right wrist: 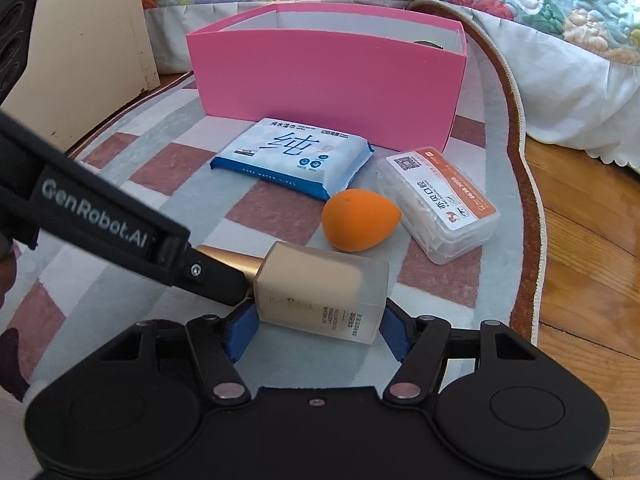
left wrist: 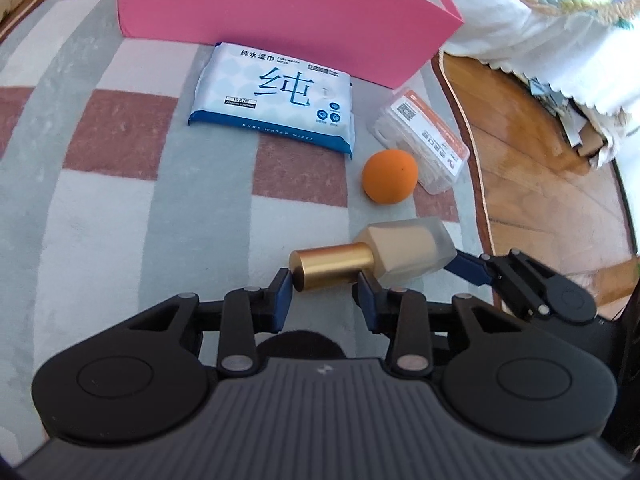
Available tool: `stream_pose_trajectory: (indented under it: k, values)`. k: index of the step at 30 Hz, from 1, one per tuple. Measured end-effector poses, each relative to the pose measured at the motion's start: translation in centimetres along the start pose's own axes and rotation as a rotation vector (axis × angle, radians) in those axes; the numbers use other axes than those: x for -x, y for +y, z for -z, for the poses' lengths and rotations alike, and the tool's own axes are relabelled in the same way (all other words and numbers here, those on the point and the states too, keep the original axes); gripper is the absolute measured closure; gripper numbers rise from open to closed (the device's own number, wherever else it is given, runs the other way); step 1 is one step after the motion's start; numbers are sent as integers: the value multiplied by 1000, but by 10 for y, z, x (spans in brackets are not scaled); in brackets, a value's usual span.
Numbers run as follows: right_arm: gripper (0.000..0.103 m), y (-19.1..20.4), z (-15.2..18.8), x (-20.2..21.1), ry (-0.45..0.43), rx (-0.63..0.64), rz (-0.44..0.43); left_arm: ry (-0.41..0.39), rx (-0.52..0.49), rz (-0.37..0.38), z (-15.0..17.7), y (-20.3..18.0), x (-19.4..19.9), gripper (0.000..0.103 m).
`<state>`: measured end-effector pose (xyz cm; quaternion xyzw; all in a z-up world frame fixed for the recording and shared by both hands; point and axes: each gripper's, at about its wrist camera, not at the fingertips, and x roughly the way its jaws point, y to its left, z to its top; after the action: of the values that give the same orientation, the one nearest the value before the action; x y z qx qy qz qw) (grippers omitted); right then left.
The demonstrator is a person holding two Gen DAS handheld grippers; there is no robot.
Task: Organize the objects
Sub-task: 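Carry the foundation bottle with the left tool into the pink box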
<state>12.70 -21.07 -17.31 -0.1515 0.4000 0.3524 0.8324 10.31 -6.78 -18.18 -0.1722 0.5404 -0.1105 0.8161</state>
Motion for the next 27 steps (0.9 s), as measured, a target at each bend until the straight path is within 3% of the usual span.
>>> stream_pose_trajectory:
  k: [3,7,13,16,27]
  values:
    - [33,3,2,5,-6,17,-7,7,-30,-9,4,-1,5,70]
    - [33,1,4,2,19,7,-30,16,10,6,4,8,5,68]
    - [31,9,5,-4,7,85,9,-33,20,28,3,11,2,66]
    - [30,5,7,-8,-21,55,4,-52,14,28,2,10,2,66]
    - [32,12,-5,17,8,63,-6,-9,-61,11,2,-6,33,67]
